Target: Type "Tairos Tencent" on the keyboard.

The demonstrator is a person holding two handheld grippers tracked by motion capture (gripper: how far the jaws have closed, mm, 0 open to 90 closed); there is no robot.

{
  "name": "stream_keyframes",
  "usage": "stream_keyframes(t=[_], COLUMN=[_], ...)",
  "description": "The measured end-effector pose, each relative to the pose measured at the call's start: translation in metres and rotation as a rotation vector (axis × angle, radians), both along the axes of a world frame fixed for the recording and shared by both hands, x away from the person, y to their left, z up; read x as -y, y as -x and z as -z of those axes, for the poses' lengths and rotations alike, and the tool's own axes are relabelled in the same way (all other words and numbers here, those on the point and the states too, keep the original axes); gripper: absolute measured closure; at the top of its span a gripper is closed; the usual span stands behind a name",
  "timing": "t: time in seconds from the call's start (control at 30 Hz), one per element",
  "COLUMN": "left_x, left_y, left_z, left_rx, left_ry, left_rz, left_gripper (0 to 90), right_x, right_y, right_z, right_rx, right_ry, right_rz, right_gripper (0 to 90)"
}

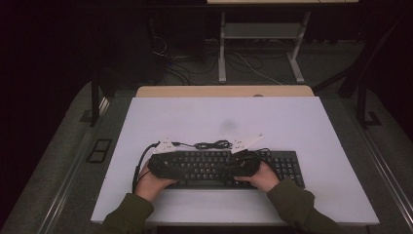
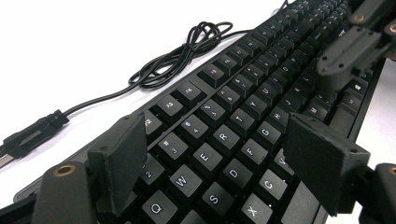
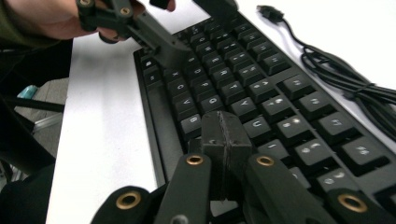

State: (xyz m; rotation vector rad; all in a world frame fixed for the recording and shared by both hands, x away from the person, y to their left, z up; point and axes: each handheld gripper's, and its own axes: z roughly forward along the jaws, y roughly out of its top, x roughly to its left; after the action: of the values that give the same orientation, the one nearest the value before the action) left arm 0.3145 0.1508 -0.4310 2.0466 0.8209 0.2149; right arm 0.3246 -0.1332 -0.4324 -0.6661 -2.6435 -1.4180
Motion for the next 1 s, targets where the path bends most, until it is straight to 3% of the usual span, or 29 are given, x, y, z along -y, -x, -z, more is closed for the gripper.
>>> stream_keyframes(t=[0.47,1.0], left_x=[0.000,-0.001], left_y=[0.000,0.000], left_z=[0.000,-0.001], left_rx=[0.003,0.005], left_ry=[0.003,0.000], left_rz=[-0.003,-0.006], left_gripper=[20.4,20.4], right_x=[-0.015,-0.020], right_y=[0.006,0.006], right_z=[0.007,0.009], right_rx=[0.008,0.010], right_ry=[0.043,0.063], right_rz=[-0.032,-0.020], right_gripper=[89.1,89.2])
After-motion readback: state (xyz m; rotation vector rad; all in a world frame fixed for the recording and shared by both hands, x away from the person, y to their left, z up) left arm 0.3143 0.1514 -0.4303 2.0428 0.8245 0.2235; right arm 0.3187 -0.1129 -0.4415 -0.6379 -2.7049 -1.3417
